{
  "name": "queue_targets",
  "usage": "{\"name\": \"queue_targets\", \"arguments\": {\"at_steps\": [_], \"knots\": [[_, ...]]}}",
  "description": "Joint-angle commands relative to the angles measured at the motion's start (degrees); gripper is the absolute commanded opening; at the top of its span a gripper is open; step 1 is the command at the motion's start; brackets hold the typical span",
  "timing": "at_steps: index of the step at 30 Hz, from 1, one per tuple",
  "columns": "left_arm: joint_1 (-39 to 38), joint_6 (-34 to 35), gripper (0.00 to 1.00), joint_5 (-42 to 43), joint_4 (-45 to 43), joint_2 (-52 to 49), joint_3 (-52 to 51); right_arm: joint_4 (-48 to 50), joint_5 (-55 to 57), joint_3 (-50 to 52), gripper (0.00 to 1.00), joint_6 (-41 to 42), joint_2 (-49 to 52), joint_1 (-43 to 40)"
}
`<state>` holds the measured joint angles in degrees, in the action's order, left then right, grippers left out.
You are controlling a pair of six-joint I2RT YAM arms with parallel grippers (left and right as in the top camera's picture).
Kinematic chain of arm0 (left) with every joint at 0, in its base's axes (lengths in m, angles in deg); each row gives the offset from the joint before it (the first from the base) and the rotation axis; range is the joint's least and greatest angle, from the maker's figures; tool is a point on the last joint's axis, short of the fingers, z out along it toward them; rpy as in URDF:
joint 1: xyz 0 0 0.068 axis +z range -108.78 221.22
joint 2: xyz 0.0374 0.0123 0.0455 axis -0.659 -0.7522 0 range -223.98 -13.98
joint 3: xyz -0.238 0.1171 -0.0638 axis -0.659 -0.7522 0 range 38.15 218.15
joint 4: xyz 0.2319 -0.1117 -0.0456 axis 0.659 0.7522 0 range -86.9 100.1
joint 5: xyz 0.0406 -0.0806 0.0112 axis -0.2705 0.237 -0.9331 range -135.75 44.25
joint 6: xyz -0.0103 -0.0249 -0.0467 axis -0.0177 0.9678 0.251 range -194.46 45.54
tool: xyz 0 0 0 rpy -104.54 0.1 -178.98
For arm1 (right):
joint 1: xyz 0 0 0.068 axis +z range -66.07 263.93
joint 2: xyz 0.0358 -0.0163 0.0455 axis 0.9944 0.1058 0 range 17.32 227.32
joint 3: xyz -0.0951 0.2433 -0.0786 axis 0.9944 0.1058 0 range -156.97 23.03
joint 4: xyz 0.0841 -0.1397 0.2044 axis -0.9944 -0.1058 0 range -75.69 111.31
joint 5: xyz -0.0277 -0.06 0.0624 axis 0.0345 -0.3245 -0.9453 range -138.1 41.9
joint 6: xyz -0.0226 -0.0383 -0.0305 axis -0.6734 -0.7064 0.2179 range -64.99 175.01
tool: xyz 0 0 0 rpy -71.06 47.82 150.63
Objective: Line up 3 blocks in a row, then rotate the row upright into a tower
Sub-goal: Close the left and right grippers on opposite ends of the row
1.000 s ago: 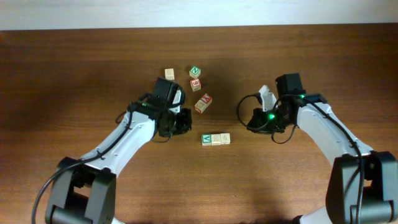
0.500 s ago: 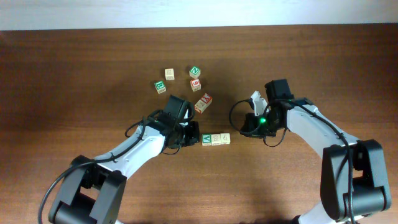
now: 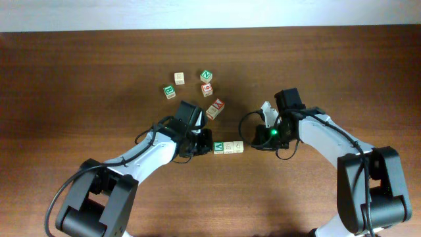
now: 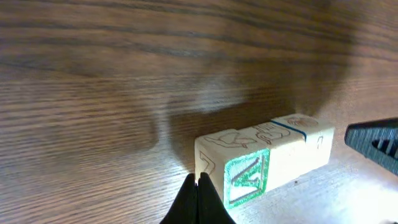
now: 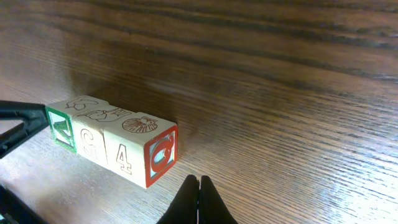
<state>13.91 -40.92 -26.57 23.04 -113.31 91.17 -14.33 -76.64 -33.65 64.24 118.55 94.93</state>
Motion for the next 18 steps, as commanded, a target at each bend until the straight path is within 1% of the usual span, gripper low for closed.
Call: {"name": "queue_targets", "arguments": {"at_steps": [1,5,18], "knots": [[-0.2,-2.4,0.00,2.4,0.5,-0.5,-0.5,1.2,0.6,0.5,0.04,0.2,0.4,1.8],[-0.2,-2.4,0.00,2.4,0.7,-0.5,-0.5,4.0,0.9,1.3,0.04,0.7,0.4,4.0],[-0.2,-2.4,0.00,2.1,0.5,-0.7,-0.5,4.8,-0.4,1.3,0.04,2.9,2.9,3.9]]}}
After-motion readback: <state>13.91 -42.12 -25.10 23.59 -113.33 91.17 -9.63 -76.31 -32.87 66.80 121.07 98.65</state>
